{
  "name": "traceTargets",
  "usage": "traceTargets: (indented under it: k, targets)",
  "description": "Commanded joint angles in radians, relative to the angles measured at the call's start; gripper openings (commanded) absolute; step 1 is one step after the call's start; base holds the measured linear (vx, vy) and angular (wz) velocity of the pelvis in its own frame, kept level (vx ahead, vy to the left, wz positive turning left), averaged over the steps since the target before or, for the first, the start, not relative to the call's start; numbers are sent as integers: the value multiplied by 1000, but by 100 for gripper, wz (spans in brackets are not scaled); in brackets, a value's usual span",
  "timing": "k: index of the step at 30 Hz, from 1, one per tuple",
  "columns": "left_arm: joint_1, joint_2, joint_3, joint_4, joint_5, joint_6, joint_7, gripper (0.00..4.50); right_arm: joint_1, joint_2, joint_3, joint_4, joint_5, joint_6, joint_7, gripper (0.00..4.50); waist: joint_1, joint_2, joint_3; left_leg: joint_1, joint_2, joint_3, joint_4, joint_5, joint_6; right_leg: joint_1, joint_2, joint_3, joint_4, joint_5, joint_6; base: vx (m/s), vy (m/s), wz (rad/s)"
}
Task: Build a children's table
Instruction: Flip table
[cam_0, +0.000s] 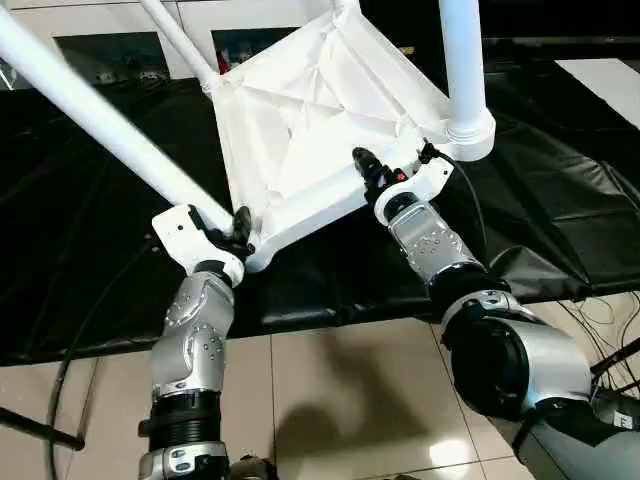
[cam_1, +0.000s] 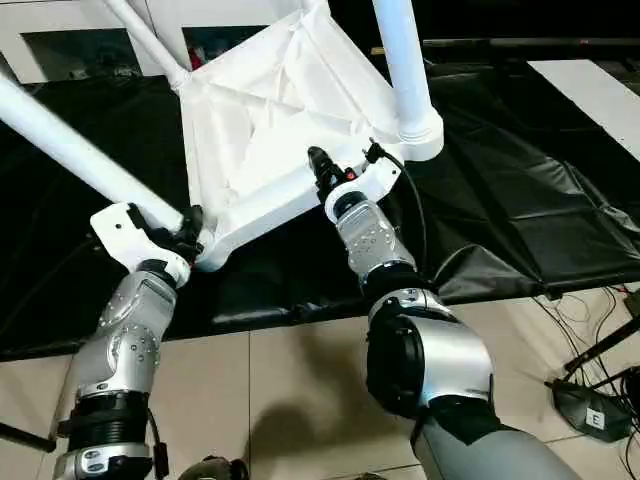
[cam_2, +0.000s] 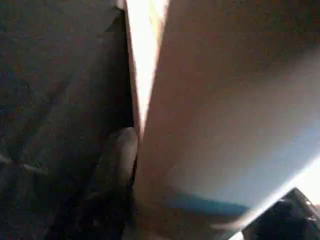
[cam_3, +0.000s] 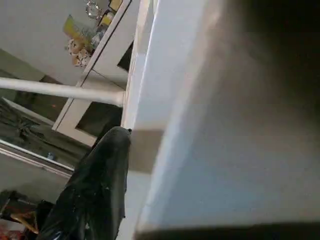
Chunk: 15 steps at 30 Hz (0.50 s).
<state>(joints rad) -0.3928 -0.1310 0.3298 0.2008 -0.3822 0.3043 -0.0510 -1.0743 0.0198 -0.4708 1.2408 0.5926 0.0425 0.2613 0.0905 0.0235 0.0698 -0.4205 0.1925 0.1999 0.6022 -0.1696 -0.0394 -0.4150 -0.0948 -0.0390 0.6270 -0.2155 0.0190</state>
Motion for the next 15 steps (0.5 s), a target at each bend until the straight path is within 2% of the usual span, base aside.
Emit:
traceTargets:
  k: [1, 2, 6, 8, 10, 11, 14, 15]
  targets:
    - [12, -29, -4, 33, -25, 32, -9, 305, -24, -9, 13, 14, -44, -14, -37, 231, -4, -17, -70, 37, 34, -8, -57, -50, 141, 43, -37, 23, -53, 67, -274, 0, 0, 0]
    - [12, -23, 12, 22, -37, 11, -16, 324, -26, -15, 13, 11, -49, -18, -37, 231, -4, -19, -69, 36, 35, -8, -58, -57, 141, 44, -39, 23, -55, 55, -268, 0, 0, 0]
    - [24, -17, 20, -17, -68, -43, -68, 342, -26, -27, 13, 6, -53, -21, -37, 230, -5, -18, -70, 37, 36, -9, -58, -51, 136, 43, -38, 23, -52, 63, -267, 0, 0, 0]
    - [44, -18, 39, -82, -127, -84, -127, 344, -23, -49, 6, -2, -50, -27, -40, 230, -3, -20, -72, 36, 36, -9, -57, -40, 138, 45, -40, 23, -48, 86, -275, 0, 0, 0]
    - [47, -17, 49, -94, -140, -99, -135, 344, -21, -58, 2, -5, -49, -29, -42, 230, -4, -20, -72, 34, 37, -9, -56, -35, 140, 46, -40, 23, -47, 93, -278, 0, 0, 0]
    - [49, -14, 61, -106, -159, -114, -141, 344, -18, -69, -1, -7, -48, -31, -43, 230, -3, -20, -72, 38, 37, -7, -54, -29, 146, 43, -36, 22, -46, 115, -281, 0, 0, 0]
    - [51, -8, 79, -135, -191, -142, -162, 344, -8, -99, -3, -17, -52, -33, -43, 230, 1, -21, -71, 39, 37, -5, -54, -36, 147, 44, -36, 23, -46, 104, -278, 0, 0, 0]
    - [51, -4, 83, -151, -207, -150, -180, 344, -3, -114, -3, -20, -54, -33, -45, 230, 2, -19, -72, 39, 38, -6, -54, -37, 145, 43, -36, 23, -46, 101, -277, 0, 0, 0]
